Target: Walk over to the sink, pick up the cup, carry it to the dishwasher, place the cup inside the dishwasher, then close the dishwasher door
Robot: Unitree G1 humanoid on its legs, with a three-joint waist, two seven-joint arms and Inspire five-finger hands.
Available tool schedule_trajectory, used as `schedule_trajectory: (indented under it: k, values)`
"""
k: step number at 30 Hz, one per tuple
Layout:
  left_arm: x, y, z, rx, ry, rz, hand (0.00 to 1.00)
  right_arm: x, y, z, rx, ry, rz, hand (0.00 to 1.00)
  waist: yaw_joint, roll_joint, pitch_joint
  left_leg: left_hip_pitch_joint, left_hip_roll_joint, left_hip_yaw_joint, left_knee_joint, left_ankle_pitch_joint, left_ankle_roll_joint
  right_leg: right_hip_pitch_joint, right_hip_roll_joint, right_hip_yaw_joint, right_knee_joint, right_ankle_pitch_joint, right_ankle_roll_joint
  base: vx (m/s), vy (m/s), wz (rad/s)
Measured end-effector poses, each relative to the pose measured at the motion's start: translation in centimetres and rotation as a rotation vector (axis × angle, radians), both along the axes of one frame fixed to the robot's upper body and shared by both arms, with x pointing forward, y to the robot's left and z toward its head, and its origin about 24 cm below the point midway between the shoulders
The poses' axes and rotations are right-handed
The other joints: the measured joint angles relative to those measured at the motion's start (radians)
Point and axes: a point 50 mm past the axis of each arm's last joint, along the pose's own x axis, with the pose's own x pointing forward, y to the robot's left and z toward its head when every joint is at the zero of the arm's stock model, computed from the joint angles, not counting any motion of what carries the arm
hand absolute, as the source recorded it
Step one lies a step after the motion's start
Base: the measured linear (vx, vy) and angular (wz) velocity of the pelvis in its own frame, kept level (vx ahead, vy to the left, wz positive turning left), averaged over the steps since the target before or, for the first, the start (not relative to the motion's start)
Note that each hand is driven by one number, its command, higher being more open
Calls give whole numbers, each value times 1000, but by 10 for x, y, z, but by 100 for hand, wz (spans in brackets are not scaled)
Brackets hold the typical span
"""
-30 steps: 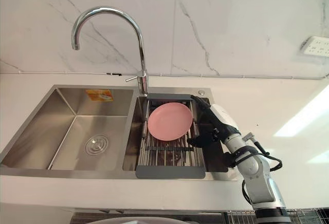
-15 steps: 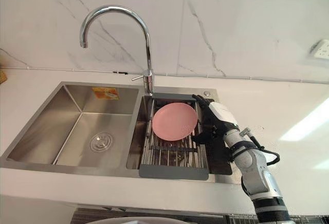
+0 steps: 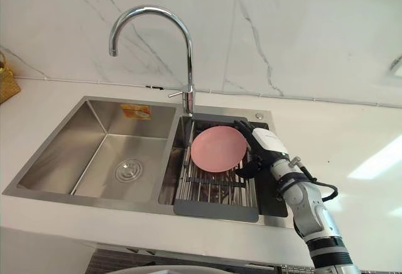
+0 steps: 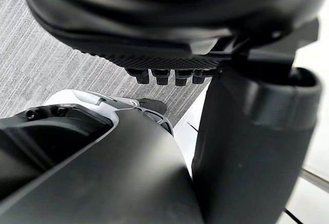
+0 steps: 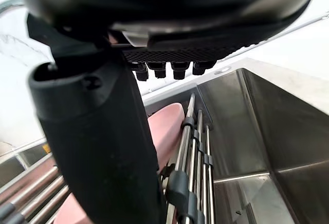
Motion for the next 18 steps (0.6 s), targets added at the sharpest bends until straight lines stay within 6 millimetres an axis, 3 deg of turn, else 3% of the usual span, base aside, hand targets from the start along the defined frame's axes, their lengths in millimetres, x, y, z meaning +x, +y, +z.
schedule_trajectory:
  k: [11, 18]
  values:
    - [7, 1, 2, 46, -43, -98, 100, 2, 2, -2, -60, -160, -62, 100, 6, 4, 25, -2, -4, -14, 0, 3, 3, 6, -1, -14, 0, -1, 1, -8, -4, 3]
    - [14, 0, 3, 82, -65, -197, 100, -1, 3, -17, -77, -182, -96, 100, 13, 9, 29, -6, -6, -33, 0, 8, 6, 12, -2, -35, 0, -2, 3, -7, -5, 8]
